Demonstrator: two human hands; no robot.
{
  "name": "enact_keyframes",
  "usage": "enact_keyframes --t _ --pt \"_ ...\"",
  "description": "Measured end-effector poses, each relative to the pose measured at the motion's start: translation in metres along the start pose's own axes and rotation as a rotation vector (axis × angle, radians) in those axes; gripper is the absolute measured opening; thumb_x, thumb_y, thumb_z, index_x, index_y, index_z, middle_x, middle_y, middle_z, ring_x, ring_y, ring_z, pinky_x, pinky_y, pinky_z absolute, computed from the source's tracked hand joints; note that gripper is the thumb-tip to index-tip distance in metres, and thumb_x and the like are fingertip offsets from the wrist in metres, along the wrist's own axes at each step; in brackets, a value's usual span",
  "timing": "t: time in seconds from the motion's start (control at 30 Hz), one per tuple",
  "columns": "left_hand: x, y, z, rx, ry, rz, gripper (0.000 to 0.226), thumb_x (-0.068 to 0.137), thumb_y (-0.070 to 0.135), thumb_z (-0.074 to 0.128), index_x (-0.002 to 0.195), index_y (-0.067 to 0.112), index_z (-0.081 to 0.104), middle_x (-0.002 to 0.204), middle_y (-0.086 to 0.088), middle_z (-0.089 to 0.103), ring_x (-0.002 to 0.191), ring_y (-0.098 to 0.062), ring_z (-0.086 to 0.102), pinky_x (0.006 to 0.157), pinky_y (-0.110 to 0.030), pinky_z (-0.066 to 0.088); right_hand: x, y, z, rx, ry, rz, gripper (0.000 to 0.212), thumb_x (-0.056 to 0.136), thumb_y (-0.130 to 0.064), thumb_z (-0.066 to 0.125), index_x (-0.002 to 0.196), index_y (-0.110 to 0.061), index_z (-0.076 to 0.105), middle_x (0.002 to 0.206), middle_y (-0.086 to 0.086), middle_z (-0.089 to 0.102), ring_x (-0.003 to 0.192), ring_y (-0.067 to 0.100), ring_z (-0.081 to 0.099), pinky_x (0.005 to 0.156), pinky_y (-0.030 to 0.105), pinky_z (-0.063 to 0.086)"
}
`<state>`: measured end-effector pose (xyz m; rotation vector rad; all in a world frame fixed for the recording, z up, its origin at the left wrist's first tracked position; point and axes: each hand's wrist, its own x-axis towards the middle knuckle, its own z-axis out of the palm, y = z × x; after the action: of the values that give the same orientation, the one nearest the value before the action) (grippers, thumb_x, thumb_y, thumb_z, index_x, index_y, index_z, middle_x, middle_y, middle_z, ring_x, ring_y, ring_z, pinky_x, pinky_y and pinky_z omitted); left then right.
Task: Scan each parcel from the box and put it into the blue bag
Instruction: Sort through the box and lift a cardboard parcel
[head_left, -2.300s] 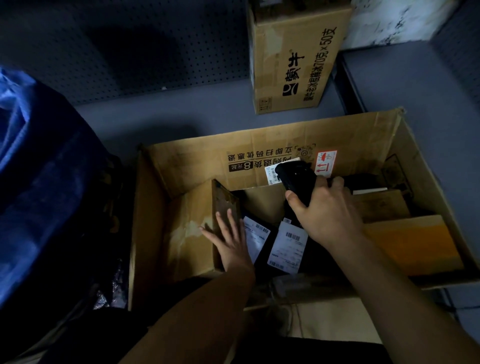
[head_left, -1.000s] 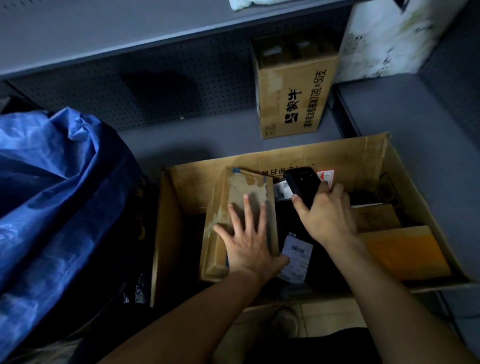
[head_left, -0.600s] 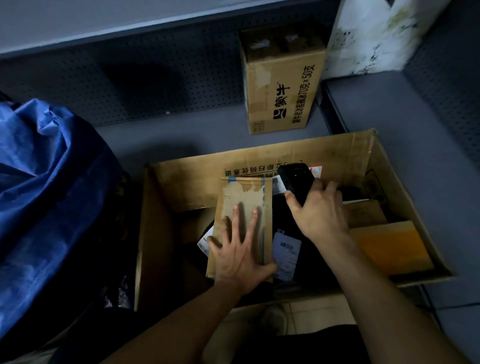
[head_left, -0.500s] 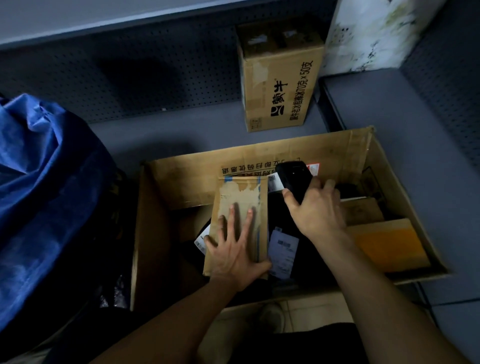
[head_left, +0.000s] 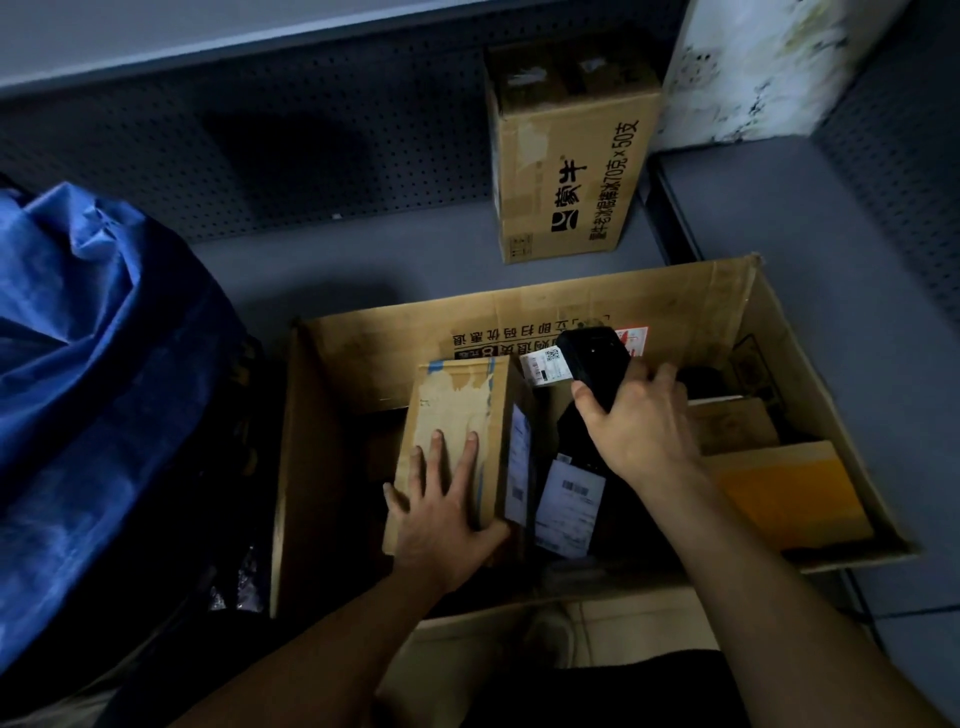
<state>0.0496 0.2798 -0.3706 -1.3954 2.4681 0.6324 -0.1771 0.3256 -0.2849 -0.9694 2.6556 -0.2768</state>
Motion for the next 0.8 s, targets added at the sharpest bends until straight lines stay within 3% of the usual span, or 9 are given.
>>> enact_keyframes --t 0.23,0.43,0.6,0.8 --pt "0.005 -0.026 -0.013 -0.198 0.010 -0.137 0.090 0.081 0.080 0.046 0.140 0.065 -0.021 0.163 -0.004 -0.016 0.149 -0.040 -0.004 0.113 -0.071 0.014 -0.001 -0.003 -0.001 0.010 -0.021 0.010 0.079 0.093 -0.065 0.044 0.144 -0.005 0.039 0.138 0.021 0.038 0.127 0.038 0.041 0.096 0.048 0.045" --pt "0.009 -0.048 -0.014 -0.528 -0.079 -0.300 0.101 0.066 0.084 0.060 0.135 0.074 -0.013 0.163 -0.010 -0.002 0.145 -0.043 0.017 0.111 -0.064 0.029 -0.002 -0.002 -0.001 0.008 -0.037 0.021 0.080 0.094 -0.066 0.043 0.146 -0.007 0.037 0.143 0.021 0.035 0.129 0.037 0.040 0.097 0.048 0.045" --pt "0.009 -0.046 -0.010 -0.748 -0.032 -0.269 0.091 0.083 0.048 0.072 0.146 0.063 0.008 0.154 -0.015 0.024 0.139 -0.037 0.031 0.111 -0.049 0.035 0.000 -0.002 0.000 0.032 -0.045 0.015 0.078 0.094 -0.064 0.045 0.146 -0.006 0.037 0.139 0.020 0.036 0.127 0.037 0.040 0.096 0.047 0.044" --pt "0.018 -0.034 -0.005 -0.641 -0.061 -0.245 0.093 0.085 0.046 0.071 0.152 0.052 0.006 0.155 -0.016 0.021 0.141 -0.038 0.029 0.107 -0.047 0.039 0.000 -0.001 0.002 0.023 -0.051 0.008 0.077 0.094 -0.064 0.045 0.145 -0.006 0.039 0.138 0.021 0.038 0.126 0.037 0.042 0.095 0.045 0.045"
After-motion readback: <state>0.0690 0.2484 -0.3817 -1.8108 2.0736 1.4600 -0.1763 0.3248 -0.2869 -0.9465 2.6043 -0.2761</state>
